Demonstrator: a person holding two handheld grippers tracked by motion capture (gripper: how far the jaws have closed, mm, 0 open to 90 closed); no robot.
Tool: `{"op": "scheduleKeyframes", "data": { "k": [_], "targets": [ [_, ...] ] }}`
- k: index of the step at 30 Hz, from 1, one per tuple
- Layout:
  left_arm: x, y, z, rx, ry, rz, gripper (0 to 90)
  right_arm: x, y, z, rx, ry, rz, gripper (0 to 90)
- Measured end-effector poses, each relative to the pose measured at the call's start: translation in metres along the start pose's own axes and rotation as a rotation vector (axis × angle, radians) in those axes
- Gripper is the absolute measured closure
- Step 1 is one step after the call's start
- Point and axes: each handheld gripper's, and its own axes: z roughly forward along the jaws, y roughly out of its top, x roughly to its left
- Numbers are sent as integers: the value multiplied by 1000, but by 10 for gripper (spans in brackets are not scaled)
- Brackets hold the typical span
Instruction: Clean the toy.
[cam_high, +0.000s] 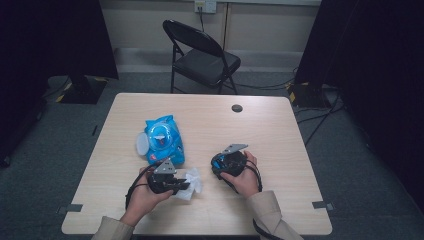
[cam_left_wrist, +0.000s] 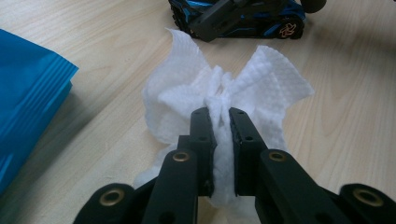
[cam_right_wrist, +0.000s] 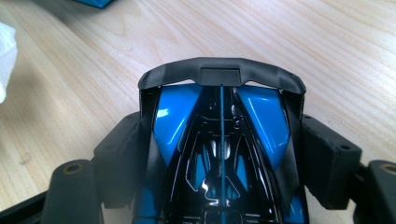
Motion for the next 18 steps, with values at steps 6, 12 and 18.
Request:
{"op": "scheduleKeyframes", "data": {
  "k": [6,12,18],
  "targets": [
    [0,0,-1,-11,5,-5,817,0,-1,0,-3,-2,1,252],
    [3,1,-5,-24,6,-13,817,1,-1,-1,-5,-10,11,255],
    [6,2,-6,-36,10,-22,817,1,-2,-2,-12,-3,21,256]
  ]
}}
